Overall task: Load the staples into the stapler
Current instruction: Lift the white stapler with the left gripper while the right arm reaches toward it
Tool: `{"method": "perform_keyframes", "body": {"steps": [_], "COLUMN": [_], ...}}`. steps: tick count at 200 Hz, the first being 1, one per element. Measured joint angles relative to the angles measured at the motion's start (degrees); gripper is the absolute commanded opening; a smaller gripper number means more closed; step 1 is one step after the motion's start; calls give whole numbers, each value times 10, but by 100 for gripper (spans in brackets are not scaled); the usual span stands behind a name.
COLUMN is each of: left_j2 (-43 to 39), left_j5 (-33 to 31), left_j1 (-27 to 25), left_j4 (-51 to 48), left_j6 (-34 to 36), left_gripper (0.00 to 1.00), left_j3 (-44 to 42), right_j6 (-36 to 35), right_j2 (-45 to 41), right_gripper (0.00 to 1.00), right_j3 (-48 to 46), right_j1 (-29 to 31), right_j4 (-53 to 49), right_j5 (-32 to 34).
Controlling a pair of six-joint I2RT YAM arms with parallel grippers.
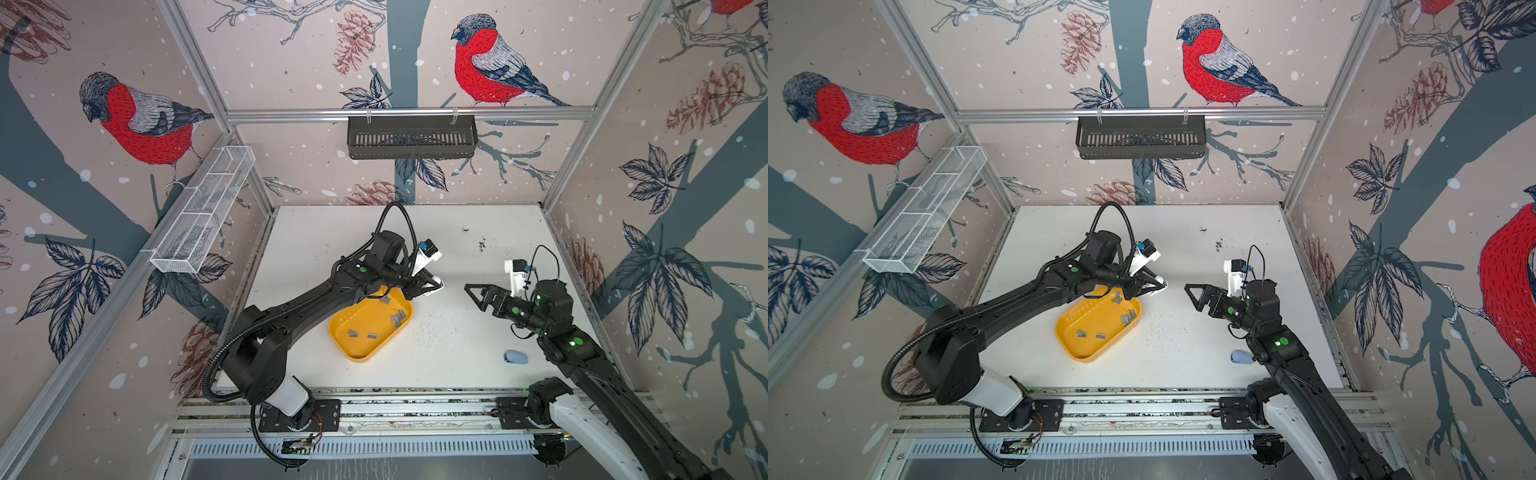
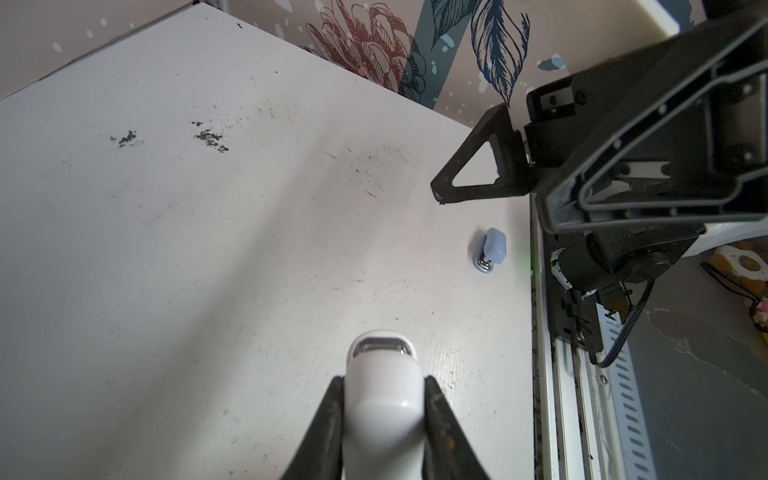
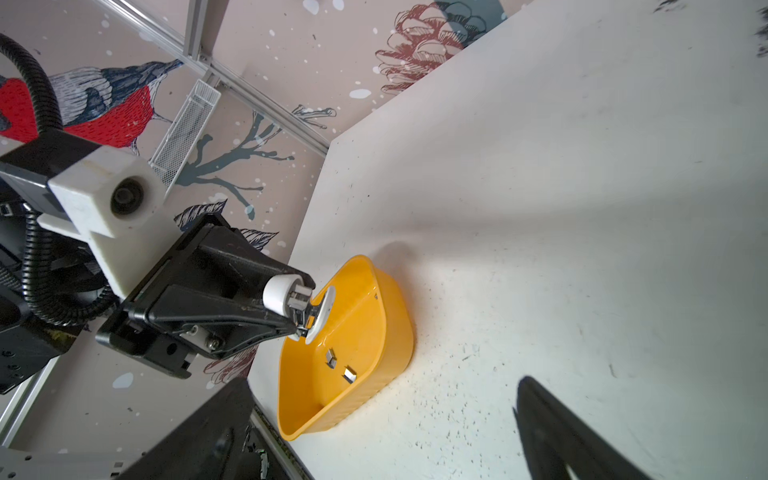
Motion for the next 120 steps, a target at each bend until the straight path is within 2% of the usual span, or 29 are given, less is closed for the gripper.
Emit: {"method": "perform_keyframes", "body": {"steps": [48, 120], "left_j2": [-21, -28], "left_j5": [-18, -19], "left_j1": [1, 1], "left_j4": [-2, -2], "left_j6": [9, 15], "left_gripper": [24, 24], "left_j3": [0, 0], "right_j6": [-8, 9], "right_j2": [45, 82], "right_gripper": [98, 98], "right_j3": [25, 27], "right_j1": [60, 78], "right_j4": [27, 55], "right_j5": [22, 62]}}
